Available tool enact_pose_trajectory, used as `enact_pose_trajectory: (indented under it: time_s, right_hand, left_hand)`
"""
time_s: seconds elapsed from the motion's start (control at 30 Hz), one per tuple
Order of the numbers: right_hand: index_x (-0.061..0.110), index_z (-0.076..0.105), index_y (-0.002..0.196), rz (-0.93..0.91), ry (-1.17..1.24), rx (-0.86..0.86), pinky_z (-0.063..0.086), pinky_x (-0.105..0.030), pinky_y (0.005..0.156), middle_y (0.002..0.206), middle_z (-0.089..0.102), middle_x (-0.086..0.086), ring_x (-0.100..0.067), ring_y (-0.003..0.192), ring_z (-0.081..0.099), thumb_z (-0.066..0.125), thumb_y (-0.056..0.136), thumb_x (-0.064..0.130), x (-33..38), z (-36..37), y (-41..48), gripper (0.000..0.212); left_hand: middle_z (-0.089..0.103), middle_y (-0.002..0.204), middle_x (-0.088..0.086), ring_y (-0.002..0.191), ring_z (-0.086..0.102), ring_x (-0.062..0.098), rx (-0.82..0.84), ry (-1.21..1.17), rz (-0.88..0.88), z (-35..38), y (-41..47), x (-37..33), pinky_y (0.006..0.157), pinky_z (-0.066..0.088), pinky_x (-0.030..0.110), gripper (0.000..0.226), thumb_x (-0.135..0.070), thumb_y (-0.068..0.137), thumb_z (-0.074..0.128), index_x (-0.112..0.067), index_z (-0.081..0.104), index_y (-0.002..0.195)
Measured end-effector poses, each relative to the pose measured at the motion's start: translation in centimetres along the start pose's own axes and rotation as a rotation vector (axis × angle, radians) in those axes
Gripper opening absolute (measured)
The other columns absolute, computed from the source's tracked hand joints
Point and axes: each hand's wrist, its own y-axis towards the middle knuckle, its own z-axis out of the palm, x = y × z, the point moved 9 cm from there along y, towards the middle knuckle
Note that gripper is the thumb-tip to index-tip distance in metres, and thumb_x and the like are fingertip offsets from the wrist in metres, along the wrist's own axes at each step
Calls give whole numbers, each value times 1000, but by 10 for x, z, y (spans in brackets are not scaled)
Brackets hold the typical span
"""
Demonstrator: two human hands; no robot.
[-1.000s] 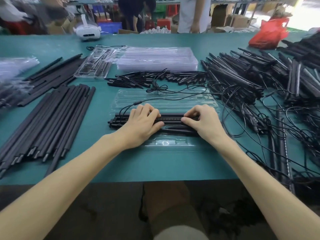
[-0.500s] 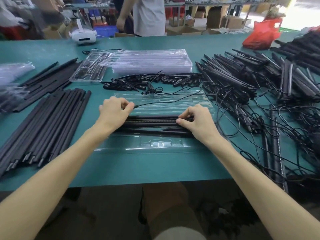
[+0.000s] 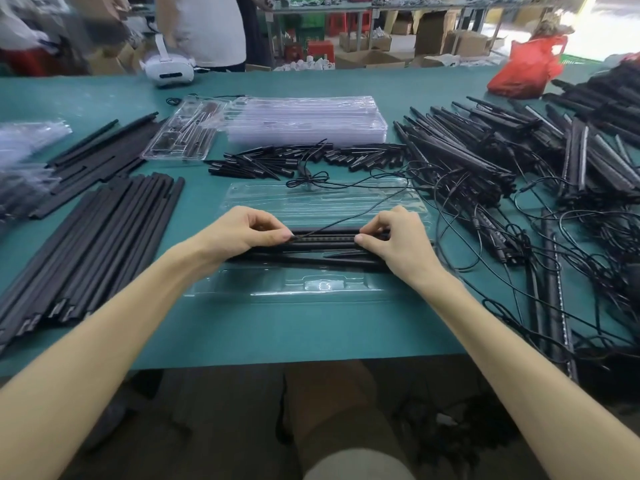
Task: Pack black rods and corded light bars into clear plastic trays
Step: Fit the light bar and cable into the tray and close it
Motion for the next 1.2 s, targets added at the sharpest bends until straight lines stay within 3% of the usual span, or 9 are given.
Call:
enact_pose_trajectory:
  time_s: [0.17, 0.33, 0.43, 0.53, 0.63, 0.73, 0.8, 0.9, 1.2]
  right_hand:
    - [18, 64, 103, -17, -33, -31, 44, -42, 94, 95, 61, -2, -26, 105, 52, 79, 85, 28, 0, 0, 0, 25]
    - [26, 57, 136, -131, -183, -52, 34, -34, 101, 108, 48, -3, -22, 111, 38, 70, 93, 27, 13, 2, -3, 45]
    - [22, 72, 115, -188, -255, -68, 32, -36, 106, 121, 44, -5, -24, 116, 36, 67, 95, 26, 18, 4, -5, 21]
    - [22, 73, 99, -177, -303, -96, 24, -34, 98, 125, 48, -2, -24, 121, 34, 69, 94, 28, 17, 1, -4, 9]
    - [21, 70, 96, -162, -314, -158, 18, -33, 96, 120, 55, 3, -22, 125, 33, 69, 93, 29, 16, -6, -4, 8]
    - [22, 71, 97, -193, -303, -197, 19, -38, 102, 107, 63, 6, -19, 120, 40, 68, 94, 29, 21, -12, -5, 8]
    - [23, 72, 96, -210, -291, -226, 18, -38, 102, 100, 66, 7, -18, 114, 44, 66, 95, 30, 23, -18, -6, 9]
    - [20, 72, 92, -251, -325, -277, 19, -37, 99, 94, 66, 6, -21, 108, 46, 69, 93, 32, 24, -28, -9, 12]
    - [21, 71, 94, -290, -610, -239, 19, -43, 101, 95, 64, 5, -23, 109, 44, 69, 90, 41, 20, -47, -8, 20]
  left_hand:
    - [71, 85, -11, 77, 60, -1, -12, 81, 63, 4, 1, -3, 72, 43, 10, 24, -42, 68, 83, -25, 82, 85]
    - [66, 87, -15, 83, 61, 0, -2, 121, 68, 5, 2, -3, 78, 46, 11, 15, -35, 71, 86, -29, 82, 84]
    - [67, 91, -10, 81, 61, 3, -13, 111, 74, 5, 1, -4, 78, 48, 15, 10, -26, 75, 86, -27, 82, 84]
    - [62, 86, -8, 71, 52, 2, -21, 141, 114, 8, -1, -8, 70, 45, 16, 11, -23, 78, 85, -28, 80, 87]
    - [50, 89, -6, 67, 42, 0, -15, 275, 179, 11, -2, -12, 68, 39, 13, 27, -27, 86, 79, -30, 71, 112]
    - [48, 94, -5, 84, 46, 1, -49, 510, 206, 15, -2, -13, 86, 40, 30, 33, -45, 92, 68, -38, 64, 124]
    - [45, 97, -5, 97, 46, 11, -118, 701, 225, 20, -5, -15, 93, 35, 35, 41, -61, 93, 56, -45, 58, 130]
    - [39, 101, -5, 98, 38, 14, -177, 898, 268, 28, -12, -18, 87, 26, 32, 63, -74, 87, 26, -51, 46, 142]
    - [23, 107, -7, 99, 19, 12, -177, 1074, 277, 40, -18, -12, 90, 13, 28, 77, -69, 91, 1, -36, 23, 157]
